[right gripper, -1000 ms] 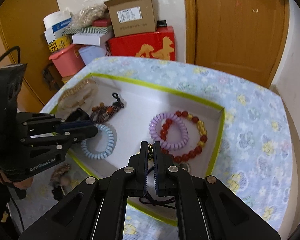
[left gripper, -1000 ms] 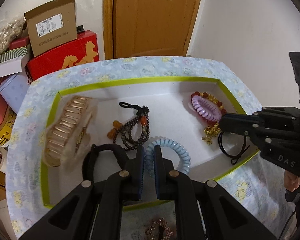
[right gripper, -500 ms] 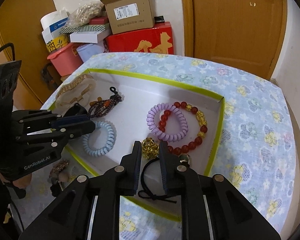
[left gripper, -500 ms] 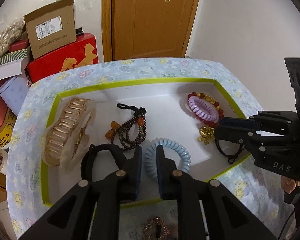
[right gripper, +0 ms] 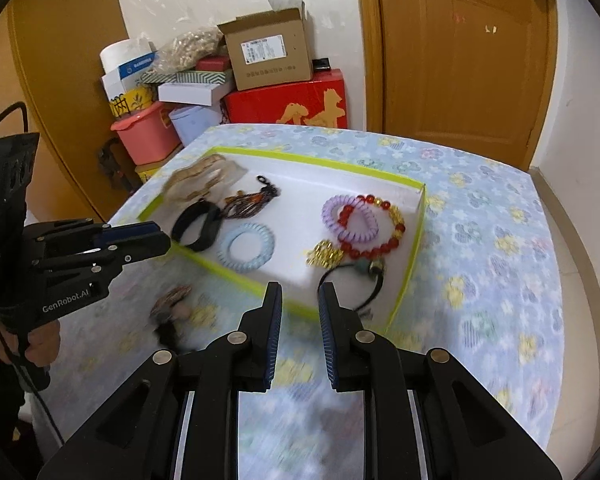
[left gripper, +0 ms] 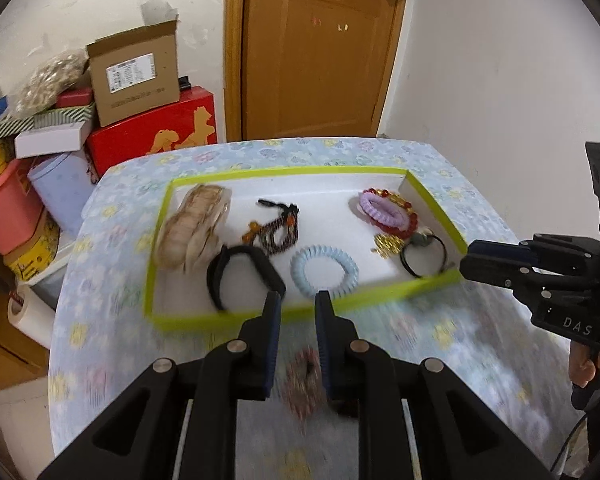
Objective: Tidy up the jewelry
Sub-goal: 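Withdraw both grippers from the tray toward the last two hair accessories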
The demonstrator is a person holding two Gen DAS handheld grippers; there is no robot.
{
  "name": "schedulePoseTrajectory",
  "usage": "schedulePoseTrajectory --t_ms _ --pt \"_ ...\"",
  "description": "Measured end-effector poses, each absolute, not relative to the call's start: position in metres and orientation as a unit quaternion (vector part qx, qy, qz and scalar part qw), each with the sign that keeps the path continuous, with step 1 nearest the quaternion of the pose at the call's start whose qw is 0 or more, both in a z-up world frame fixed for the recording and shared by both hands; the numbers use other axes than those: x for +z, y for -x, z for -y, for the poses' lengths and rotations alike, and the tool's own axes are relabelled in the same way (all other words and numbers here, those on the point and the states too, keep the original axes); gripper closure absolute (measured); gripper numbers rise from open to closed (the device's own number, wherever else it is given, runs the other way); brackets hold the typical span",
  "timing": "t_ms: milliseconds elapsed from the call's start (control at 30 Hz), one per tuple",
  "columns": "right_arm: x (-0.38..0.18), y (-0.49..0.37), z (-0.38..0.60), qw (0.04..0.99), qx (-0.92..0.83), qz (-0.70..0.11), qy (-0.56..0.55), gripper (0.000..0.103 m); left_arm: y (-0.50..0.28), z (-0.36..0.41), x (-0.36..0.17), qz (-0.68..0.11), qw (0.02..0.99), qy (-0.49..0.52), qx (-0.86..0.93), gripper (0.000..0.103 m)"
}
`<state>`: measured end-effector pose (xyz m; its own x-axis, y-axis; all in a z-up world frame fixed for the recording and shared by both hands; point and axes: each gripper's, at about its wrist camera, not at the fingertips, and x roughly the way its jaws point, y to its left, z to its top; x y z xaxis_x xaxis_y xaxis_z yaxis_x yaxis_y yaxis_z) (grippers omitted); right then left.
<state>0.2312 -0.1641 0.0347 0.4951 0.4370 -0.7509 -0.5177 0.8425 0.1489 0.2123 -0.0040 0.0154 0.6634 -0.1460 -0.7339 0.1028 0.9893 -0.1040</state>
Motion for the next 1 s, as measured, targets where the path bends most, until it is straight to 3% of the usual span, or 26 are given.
schedulePoseTrajectory --t_ms 133,467,1000 --pt "0.037 -0.197 0.169 0.864 0.281 -0.414 0.051 0.077 -0.177 0.002 0.015 -0.399 0.914 0.036 -0.065 0.085" --pt "0.031 -0.137 0.178 0.862 0.287 -0.414 0.046 0.077 -0.105 -0.002 0.013 -0.394 0.917 0.040 -0.052 0.085" --pt "0.029 -0.130 0.161 0.856 0.303 -0.415 0.063 0.077 -0.093 -0.003 0.012 -0.393 0.917 0.045 -0.050 0.085"
